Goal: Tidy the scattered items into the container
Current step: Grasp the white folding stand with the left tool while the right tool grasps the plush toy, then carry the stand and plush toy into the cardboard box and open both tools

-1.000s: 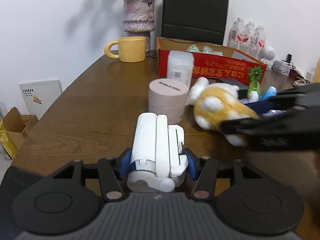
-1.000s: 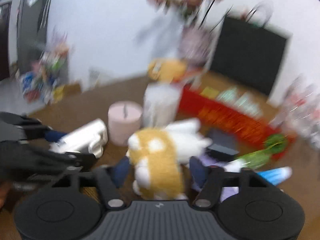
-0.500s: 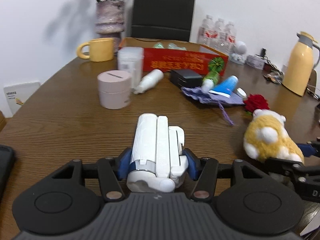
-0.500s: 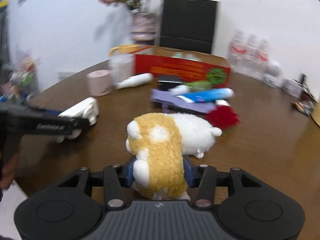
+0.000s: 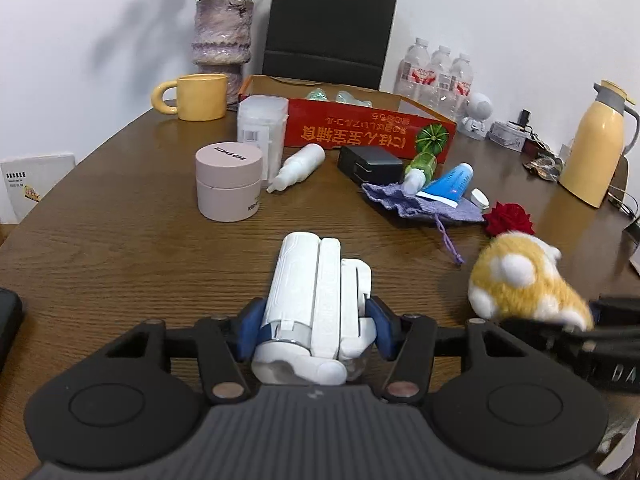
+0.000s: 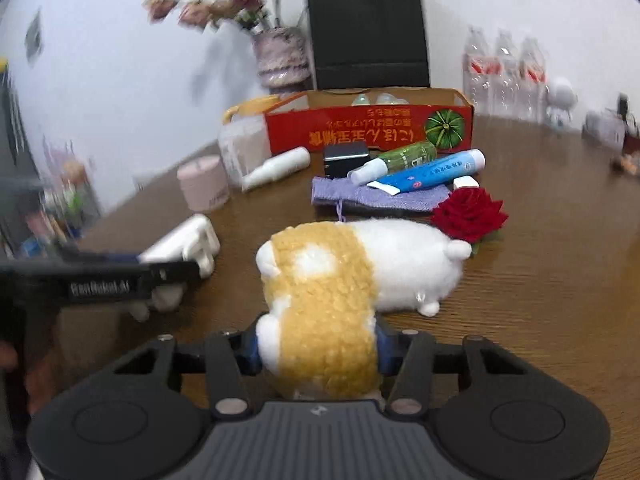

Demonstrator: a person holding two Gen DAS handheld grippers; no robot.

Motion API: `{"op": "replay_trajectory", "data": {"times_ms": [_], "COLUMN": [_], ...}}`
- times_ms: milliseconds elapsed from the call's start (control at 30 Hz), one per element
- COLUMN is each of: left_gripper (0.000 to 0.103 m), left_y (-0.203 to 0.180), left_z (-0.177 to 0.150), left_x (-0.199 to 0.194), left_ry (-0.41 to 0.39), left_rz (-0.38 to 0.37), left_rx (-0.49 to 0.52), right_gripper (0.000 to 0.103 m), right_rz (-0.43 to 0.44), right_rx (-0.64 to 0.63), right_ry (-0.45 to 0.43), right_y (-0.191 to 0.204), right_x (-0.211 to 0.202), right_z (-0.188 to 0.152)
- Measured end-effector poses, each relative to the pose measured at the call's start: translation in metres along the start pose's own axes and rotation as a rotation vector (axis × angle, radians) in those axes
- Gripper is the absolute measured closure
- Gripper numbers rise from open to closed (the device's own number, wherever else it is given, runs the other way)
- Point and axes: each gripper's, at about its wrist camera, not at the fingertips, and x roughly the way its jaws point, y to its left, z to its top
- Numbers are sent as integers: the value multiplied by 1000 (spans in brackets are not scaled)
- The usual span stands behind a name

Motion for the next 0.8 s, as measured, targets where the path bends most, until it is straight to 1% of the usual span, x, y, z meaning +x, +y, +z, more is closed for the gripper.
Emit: {"op": "replay_trajectory", "data": {"times_ms": [33, 67, 167, 233, 333, 433, 500, 633, 667, 733, 767, 800], "left_gripper": [47, 47, 47, 47, 47, 47, 47, 47, 47, 47, 47, 47], "left_y": [-2, -4, -5, -5, -4, -4, -3, -4, 0, 9, 10, 12], "left_z": [4, 9, 32, 56, 96, 150, 186, 240, 252, 275, 282, 290], "left_x": [-4, -9, -28, -36, -26, 19, 50, 118, 134, 168, 183, 197], "left_ry": [19, 19, -52, -106, -146, -104, -75, -31, -6, 42, 63, 85], "left_rz": [3, 3, -38, -64, -83, -84, -84, 21, 20, 19, 24, 28], "left_rx": [9, 11, 7, 14, 38, 52, 61, 67, 32, -37, -50, -63], "right_gripper": [57, 57, 57, 57, 57, 57, 56, 56, 56, 56, 56, 56], "right_rz": [5, 10, 39, 40, 44, 46, 46, 65, 70, 38, 22, 25], "right_rx": [-3, -7, -17, -10, -6, -4, 8, 46, 56, 92, 112, 131], "right_ry": [-18, -35, -104, -148, -195, -234, -230, -202, -195, -172, -141, -104], "right_y": [1, 2, 2, -1, -9, -23, -33, -59, -66, -79, -86, -92], "right_x": [-4, -8, -23, -33, -40, -30, -9, 44, 57, 89, 109, 130], "right_z": [3, 5, 20, 36, 66, 107, 139, 202, 218, 248, 263, 275]}}
